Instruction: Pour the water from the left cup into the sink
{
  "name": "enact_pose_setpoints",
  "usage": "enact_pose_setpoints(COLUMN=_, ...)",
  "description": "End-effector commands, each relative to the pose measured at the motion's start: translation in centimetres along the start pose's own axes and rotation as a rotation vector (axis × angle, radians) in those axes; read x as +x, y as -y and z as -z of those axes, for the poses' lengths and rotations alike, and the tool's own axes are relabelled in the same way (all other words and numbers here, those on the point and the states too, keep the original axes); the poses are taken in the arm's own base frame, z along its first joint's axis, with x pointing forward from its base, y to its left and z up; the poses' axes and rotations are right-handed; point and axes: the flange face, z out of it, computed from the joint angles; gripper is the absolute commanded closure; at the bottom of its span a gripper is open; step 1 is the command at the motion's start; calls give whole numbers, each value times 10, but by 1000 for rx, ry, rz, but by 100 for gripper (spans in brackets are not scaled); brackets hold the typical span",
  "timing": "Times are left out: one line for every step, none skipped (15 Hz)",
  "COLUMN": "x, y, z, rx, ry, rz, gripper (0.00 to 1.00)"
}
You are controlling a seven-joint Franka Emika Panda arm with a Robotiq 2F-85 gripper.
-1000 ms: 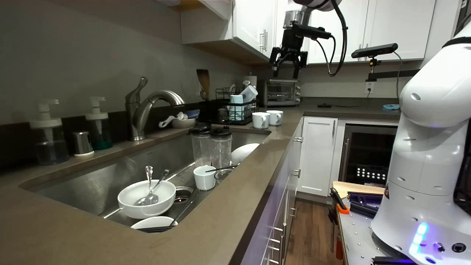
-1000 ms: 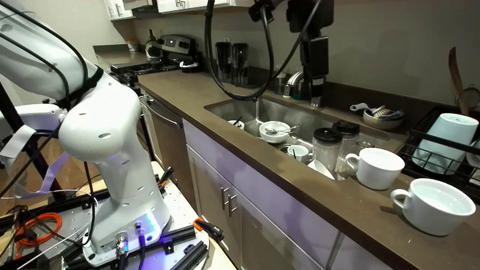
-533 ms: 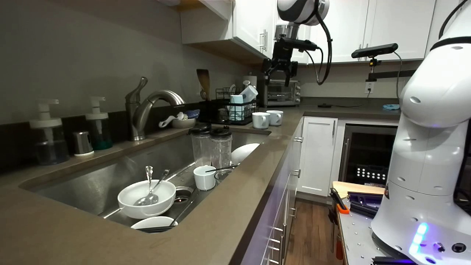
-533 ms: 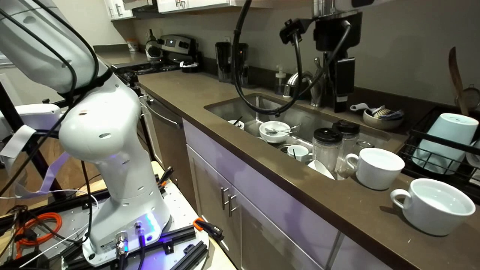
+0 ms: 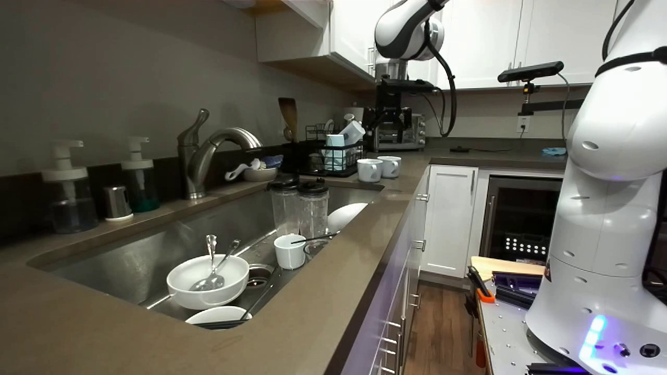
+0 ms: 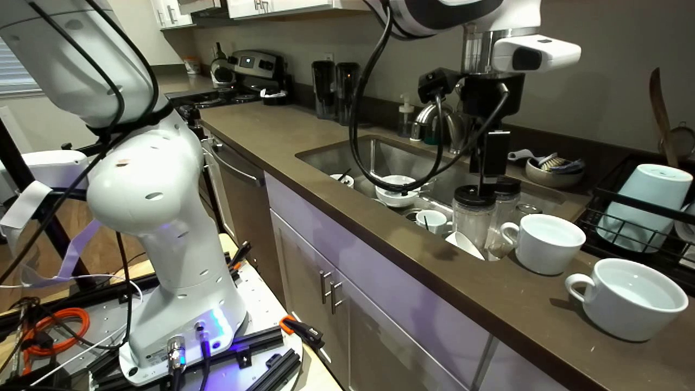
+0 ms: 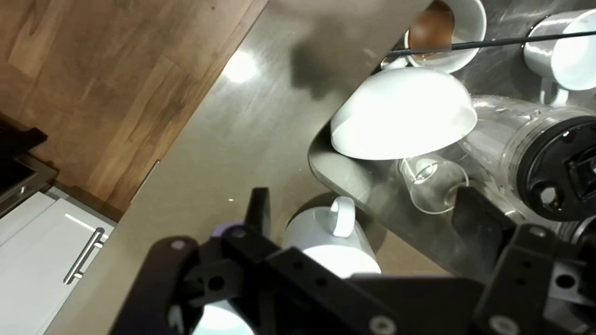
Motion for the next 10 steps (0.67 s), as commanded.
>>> enact_pose_setpoints(x=1, y=1, z=-4, rx=-5, ry=8, rz=1, gripper=0)
enact_pose_setpoints(x=1, y=1, z=-5, rx=-6, ry=10, rz=1, gripper=0)
enact_pose_setpoints(x=1, y=0, z=-4, rx=-6, ry=9, rz=0, gripper=0)
enact_pose_setpoints(x=1, y=0, z=-4, rx=-5, ry=8, rz=-1, gripper=0)
enact_pose_setpoints(x=1, y=0, z=-4, rx=-4, ry=8, rz=-1, gripper=0)
enact_pose_setpoints(x=1, y=0, z=-4, rx=-4, ry=8, rz=-1, gripper=0)
enact_pose_setpoints(x=3, y=1, z=-9, rx=-12, ry=11, rz=-5, gripper=0)
enact_pose_setpoints(x=8, y=1, z=-18, rx=-19, ry=5, rz=-15, gripper=0)
enact_pose_setpoints(x=12, y=1, z=-24, rx=-30, ry=15, rz=-25, gripper=0)
enact_pose_setpoints(x=16, y=0, z=-31, rx=-37, ry=23, rz=-27, gripper=0)
